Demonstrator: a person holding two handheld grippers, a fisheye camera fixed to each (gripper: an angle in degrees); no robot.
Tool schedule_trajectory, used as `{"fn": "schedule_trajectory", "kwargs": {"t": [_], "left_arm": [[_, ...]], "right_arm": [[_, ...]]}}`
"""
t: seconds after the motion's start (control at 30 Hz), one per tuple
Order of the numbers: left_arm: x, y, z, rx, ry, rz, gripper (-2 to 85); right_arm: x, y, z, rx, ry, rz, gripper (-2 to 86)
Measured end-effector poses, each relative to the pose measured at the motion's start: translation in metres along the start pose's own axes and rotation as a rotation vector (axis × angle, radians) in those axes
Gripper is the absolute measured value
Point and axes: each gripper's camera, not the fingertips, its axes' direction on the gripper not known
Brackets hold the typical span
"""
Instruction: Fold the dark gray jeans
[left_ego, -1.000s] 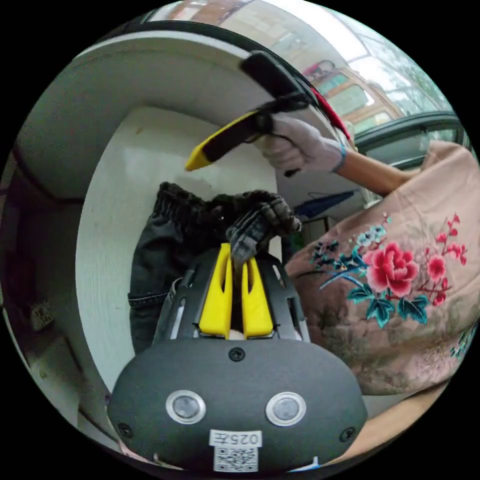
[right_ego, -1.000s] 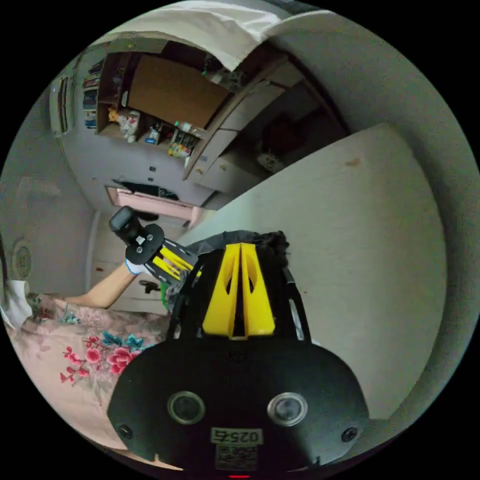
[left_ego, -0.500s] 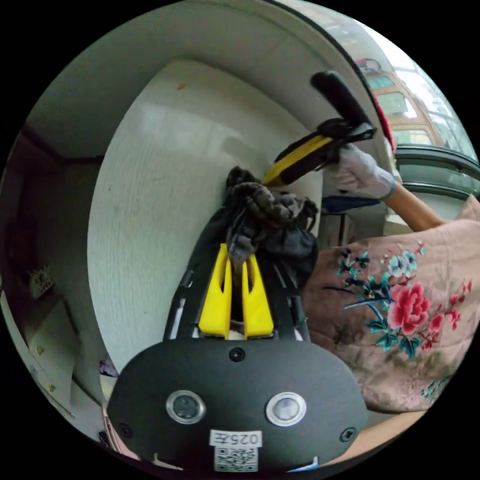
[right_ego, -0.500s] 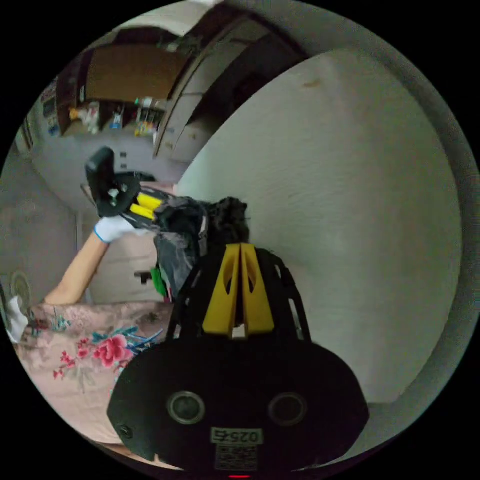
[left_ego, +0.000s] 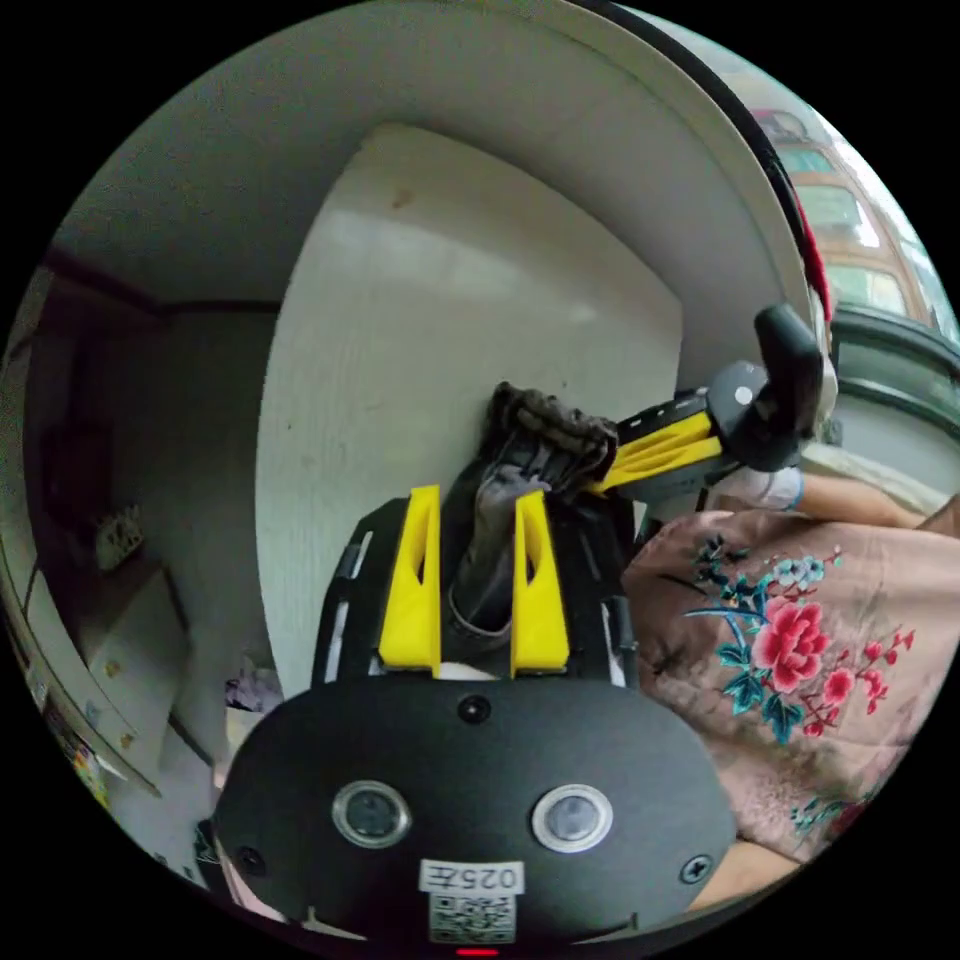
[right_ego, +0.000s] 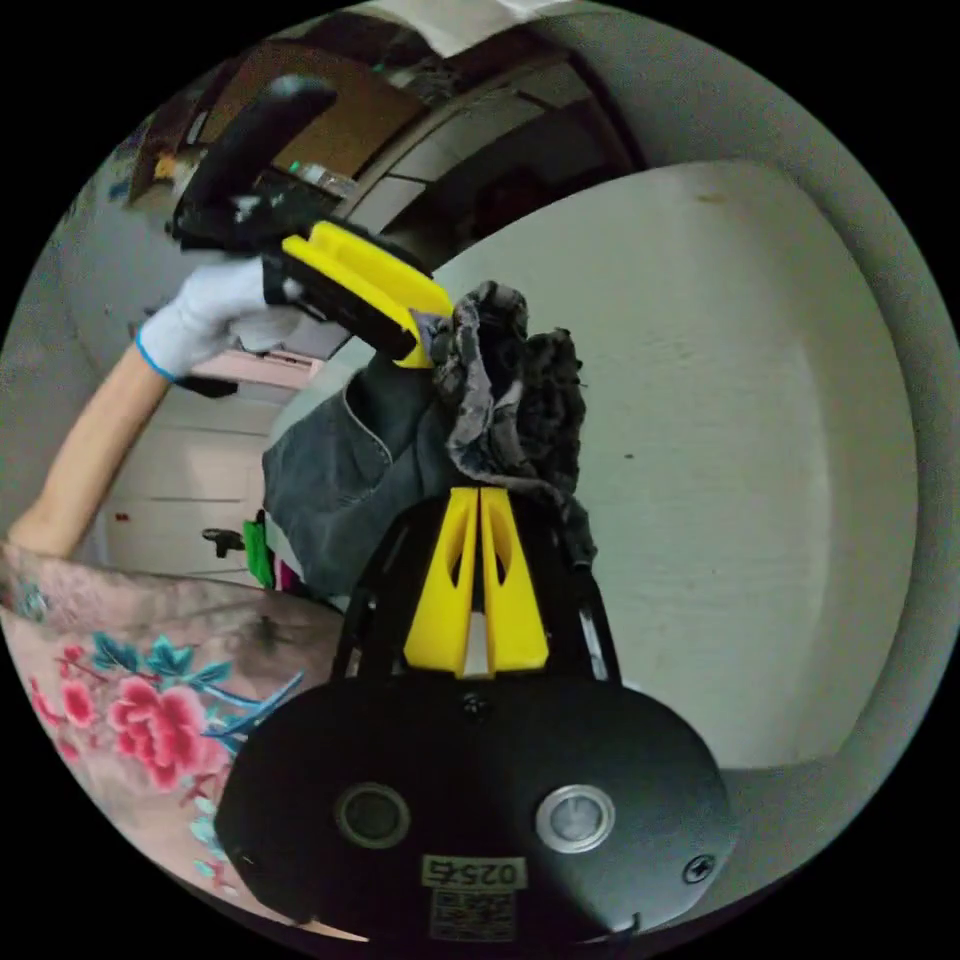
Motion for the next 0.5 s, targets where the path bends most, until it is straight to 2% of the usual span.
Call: {"fn": "schedule_trajectory", "kwargs": {"t": [0.07, 0.13, 0.2, 0.27, 0.3, 0.4, 0.5], "left_arm": [[-0.006, 0.013, -0.018, 0.045, 0.004, -0.074, 7.1], [0.000, 0.046, -0.046, 0.183, 0.016, -0.170, 6.1], [0.012, 0.081, -0.064, 0.326, 0.013, -0.265, 5.8], [0.030, 0.117, -0.070, 0.453, 0.062, -0.320, 5.7], [0.044, 0.133, -0.064, 0.494, 0.118, -0.322, 5.9], [0.083, 0.142, -0.018, 0.408, 0.122, -0.314, 8.1], [0.093, 0.128, 0.037, 0.262, 0.083, -0.427, 9.1]], "right_arm": [[0.003, 0.002, 0.004, 0.046, -0.026, 0.004, -0.8], [0.010, 0.003, 0.003, 0.039, -0.106, 0.111, -0.2], [0.010, 0.010, -0.007, 0.085, -0.152, 0.128, 1.0], [0.014, 0.020, -0.020, 0.139, -0.197, 0.140, 5.1], [0.019, 0.026, -0.026, 0.161, -0.232, 0.156, 10.1], [0.035, 0.034, -0.030, 0.164, -0.302, 0.212, 15.7], [0.042, 0.028, -0.009, 0.086, -0.249, 0.200, 17.4]]}}
